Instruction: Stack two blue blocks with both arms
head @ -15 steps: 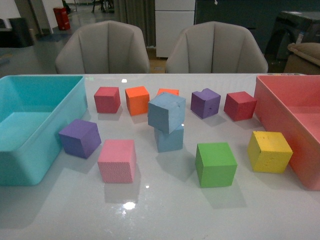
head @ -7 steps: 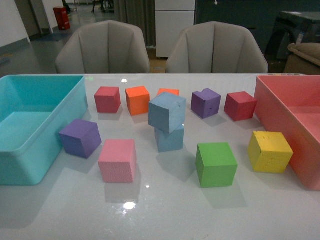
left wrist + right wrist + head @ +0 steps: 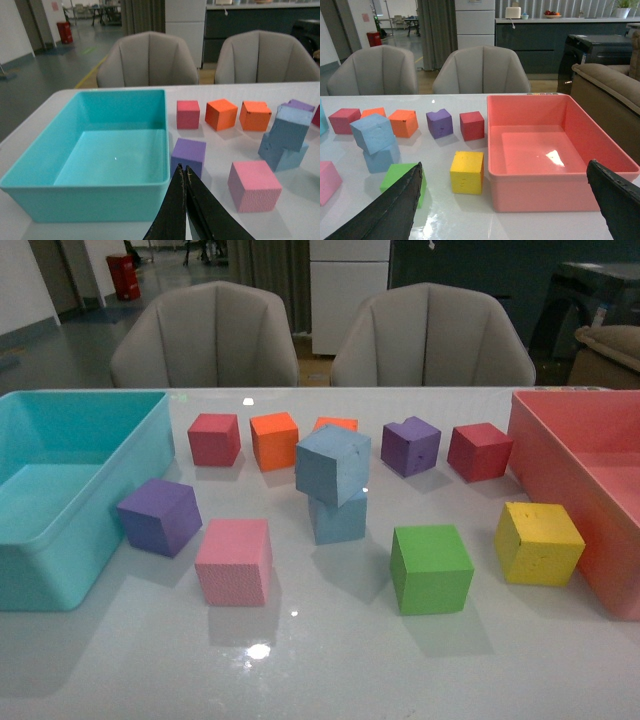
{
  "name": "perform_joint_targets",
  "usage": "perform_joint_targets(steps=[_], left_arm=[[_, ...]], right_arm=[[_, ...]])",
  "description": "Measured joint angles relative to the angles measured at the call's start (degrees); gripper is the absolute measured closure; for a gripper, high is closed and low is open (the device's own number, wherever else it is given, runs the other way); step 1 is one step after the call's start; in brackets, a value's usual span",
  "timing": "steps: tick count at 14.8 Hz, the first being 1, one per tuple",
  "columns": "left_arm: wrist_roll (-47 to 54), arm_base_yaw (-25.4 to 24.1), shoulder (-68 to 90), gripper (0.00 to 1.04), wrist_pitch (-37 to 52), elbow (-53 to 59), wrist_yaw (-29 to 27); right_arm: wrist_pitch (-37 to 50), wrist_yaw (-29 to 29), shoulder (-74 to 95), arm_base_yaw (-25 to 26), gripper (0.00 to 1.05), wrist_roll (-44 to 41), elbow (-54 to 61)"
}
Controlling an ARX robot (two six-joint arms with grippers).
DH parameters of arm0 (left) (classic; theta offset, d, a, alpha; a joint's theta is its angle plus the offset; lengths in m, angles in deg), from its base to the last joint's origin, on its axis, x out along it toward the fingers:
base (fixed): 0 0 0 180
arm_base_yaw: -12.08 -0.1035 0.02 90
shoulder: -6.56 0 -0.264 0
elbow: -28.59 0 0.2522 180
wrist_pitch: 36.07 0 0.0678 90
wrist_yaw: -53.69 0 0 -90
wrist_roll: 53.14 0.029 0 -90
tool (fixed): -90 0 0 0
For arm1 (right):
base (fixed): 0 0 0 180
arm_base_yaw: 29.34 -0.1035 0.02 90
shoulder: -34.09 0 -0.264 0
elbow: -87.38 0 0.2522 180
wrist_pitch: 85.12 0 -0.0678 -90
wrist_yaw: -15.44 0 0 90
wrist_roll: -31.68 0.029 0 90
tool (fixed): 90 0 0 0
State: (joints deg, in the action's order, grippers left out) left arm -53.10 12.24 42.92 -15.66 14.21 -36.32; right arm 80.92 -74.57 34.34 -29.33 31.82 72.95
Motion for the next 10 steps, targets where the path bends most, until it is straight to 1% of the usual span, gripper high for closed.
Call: perform_joint_targets(steps=[5,10], left_arm=[[0.00,0.00,-12.90,1.03,-10.95,0.00,0.00],[0.00,0.00,-21.35,1.03,-19.04,0.00,0.00]], right_arm=[[0.00,0.00,0.00,0.00,0.06,0.00,0.00],[0.02,0.00,0.00,0.00,0.06,0.00,0.00]])
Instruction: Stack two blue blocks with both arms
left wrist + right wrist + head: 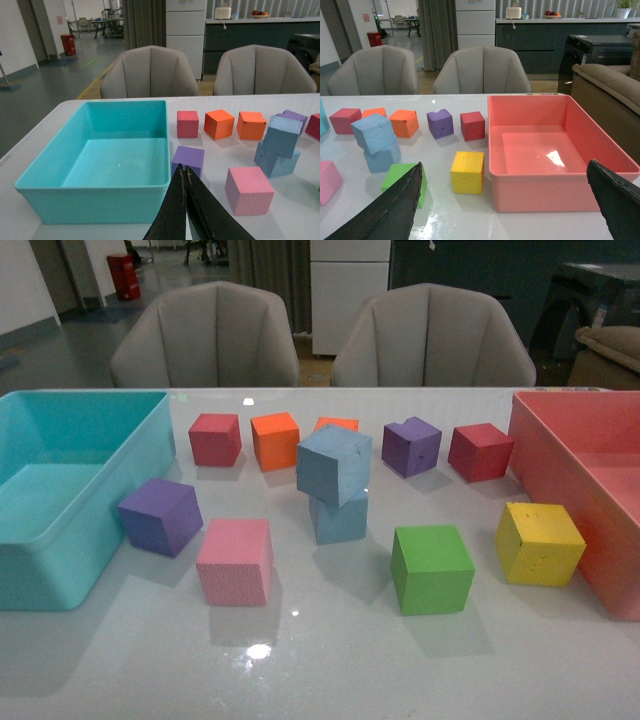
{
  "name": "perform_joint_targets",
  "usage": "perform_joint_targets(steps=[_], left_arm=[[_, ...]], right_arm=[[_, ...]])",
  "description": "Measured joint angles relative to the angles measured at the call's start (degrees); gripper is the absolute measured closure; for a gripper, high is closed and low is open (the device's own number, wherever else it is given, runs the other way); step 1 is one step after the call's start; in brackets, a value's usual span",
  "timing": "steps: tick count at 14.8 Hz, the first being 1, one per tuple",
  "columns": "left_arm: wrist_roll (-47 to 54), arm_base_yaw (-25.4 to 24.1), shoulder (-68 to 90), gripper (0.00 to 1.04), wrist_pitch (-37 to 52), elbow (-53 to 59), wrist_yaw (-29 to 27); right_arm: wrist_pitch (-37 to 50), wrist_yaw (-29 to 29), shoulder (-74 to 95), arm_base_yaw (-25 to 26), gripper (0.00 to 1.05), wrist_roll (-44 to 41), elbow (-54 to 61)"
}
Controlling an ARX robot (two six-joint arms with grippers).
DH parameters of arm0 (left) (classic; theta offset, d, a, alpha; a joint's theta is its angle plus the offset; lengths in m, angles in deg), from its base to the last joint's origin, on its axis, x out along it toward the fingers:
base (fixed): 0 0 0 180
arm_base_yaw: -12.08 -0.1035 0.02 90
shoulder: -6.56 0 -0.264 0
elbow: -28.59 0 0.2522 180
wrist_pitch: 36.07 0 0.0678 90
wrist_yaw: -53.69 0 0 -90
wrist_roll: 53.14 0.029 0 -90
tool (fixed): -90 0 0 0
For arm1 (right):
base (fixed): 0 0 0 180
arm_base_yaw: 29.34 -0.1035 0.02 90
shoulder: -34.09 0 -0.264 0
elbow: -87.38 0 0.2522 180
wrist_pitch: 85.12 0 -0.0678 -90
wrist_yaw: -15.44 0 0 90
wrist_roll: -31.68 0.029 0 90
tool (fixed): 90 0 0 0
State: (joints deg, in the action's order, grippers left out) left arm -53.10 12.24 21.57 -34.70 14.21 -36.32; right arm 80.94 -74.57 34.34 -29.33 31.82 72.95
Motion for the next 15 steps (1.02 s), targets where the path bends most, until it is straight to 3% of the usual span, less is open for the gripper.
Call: perform_joint_targets(steps=[5,7,9,11,12,15], left_arm=[[0.00,0.00,-5.09,1.03,-5.16,0.00,0.00],[0.00,0.00,-14.21,1.03,-15.67,-0.02,0.00],[0.00,0.00,-14.49,1.03,-15.17,-0.02,-0.02],[-0.04,0.00,-14.47,0.60,-15.32,-0.02,0.00],[-0.04,0.00,-14.49,0.49,-15.32,-0.02,0.00],[-0.04,0.00,-14.47,0.36,-15.32,-0.02,0.00]], right_arm=[[-0.02,0.00,0.00,0.00,0.06,0.00,0.00],[0.00,0.02,0.00,0.00,0.06,0.00,0.00],[-0.09,0.00,0.00,0.00,0.06,0.00,0.00],[-0.02,0.00,0.00,0.00,0.06,0.00,0.00],[-0.02,0.00,0.00,0.00,0.06,0.00,0.00],[-0.02,0.00,0.00,0.00,0.06,0.00,0.00]])
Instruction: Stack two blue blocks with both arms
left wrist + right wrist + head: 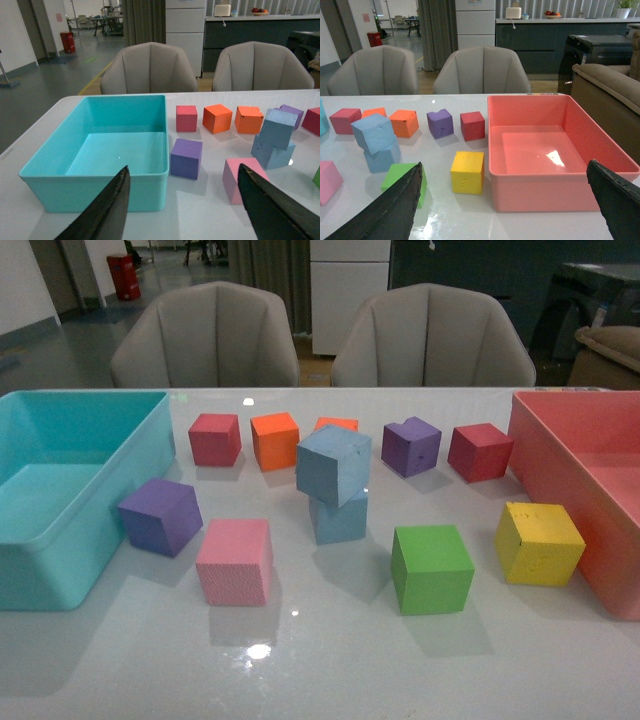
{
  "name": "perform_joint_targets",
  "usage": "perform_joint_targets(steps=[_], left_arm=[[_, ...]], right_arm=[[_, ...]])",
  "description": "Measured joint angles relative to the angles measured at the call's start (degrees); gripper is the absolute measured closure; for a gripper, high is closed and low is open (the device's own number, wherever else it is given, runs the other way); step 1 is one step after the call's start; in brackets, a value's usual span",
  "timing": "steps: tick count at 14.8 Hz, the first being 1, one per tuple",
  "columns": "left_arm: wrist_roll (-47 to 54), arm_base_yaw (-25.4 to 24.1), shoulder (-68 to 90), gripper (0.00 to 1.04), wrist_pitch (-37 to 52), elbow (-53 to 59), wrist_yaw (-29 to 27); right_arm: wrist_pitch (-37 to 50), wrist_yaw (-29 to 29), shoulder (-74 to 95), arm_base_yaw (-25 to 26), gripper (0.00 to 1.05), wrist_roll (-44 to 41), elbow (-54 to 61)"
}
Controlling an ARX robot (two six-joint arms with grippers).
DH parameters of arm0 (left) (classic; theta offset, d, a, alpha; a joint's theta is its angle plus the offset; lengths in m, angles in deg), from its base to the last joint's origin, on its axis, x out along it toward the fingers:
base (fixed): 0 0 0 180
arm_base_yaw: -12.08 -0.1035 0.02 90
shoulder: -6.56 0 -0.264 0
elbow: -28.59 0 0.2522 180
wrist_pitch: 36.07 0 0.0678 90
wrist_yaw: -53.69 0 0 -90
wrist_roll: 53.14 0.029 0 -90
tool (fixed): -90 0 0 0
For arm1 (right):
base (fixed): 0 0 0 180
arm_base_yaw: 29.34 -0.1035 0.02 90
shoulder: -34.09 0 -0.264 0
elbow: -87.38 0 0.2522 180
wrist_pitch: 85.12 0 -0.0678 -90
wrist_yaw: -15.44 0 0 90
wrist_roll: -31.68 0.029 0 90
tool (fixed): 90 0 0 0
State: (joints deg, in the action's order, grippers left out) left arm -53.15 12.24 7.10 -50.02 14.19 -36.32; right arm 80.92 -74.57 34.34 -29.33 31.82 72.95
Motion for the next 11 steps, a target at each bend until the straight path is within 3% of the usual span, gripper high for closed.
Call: perform_joint_targets(steps=[2,4,5,11], left_arm=[[0.00,0.00,0.00,0.31,0.00,0.00,0.00],[0.00,0.00,-0.02,0.09,0.00,0.00,0.00],[0.04,0.00,0.00,0.06,0.00,0.00,0.00],[0.02,0.00,-0.02,0.07,0.00,0.00,0.00]], right_arm=[[0.00,0.00,0.00,0.00,0.06,0.00,0.00],[0.00,0.00,0.00,0.00,0.06,0.00,0.00],[0.00,0.00,0.00,0.00,0.06,0.00,0.00],[0.00,0.00,0.00,0.00,0.06,0.00,0.00]])
